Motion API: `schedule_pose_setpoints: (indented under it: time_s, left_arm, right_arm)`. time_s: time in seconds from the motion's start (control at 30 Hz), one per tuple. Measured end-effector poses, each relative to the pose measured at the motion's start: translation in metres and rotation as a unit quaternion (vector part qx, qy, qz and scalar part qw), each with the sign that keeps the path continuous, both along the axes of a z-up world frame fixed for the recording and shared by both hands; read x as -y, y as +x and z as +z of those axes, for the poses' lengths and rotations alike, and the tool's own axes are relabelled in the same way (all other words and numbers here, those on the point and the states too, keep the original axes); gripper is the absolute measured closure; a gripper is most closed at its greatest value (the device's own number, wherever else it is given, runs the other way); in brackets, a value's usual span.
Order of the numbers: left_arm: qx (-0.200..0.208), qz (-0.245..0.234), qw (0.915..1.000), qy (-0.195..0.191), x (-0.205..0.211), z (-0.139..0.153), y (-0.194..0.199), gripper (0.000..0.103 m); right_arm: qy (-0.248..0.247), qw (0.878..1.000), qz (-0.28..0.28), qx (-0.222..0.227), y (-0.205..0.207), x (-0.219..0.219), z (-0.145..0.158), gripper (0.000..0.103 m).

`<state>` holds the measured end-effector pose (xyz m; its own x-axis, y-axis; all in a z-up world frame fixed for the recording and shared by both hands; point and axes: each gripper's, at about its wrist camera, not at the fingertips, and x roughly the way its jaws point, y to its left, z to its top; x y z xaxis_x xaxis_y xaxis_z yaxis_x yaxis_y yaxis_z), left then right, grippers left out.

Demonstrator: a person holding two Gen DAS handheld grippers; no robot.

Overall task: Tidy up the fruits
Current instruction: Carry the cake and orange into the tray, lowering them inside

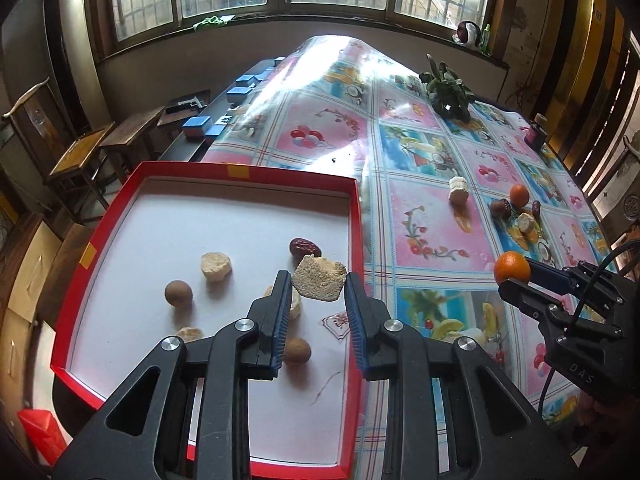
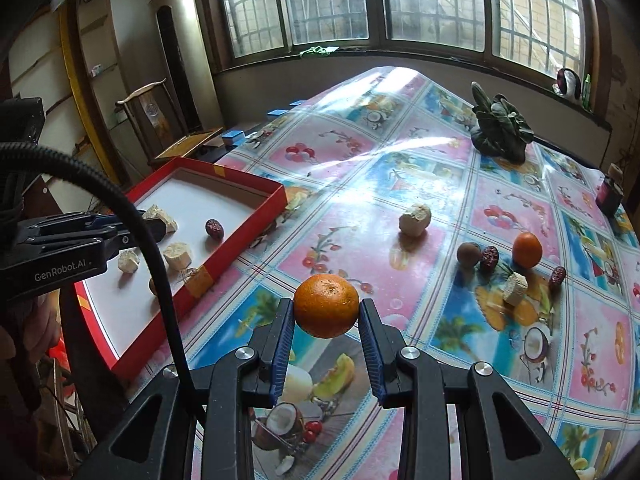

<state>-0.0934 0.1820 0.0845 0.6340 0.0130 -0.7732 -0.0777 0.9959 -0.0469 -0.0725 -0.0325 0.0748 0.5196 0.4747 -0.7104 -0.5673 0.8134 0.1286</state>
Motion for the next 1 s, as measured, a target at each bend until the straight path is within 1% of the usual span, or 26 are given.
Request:
schedule_pose_setpoints:
  time_s: [0.6,1.0]
  left_arm:
    - [-0.010,0.062,0.9980,0.001,-0.063,-0.013,-0.023,0.077]
    - [-0.018,0.094,0.9954,0.007,-0.087,-0.025,-0.028,0.077]
  right_arm:
    - [-0.014,0.998,0.066,0.007,-0.012,-0.068,0.007,0.071]
    - [-0.024,0.992,0.121,0.003,-0.014,-0.116,0.004,0.071]
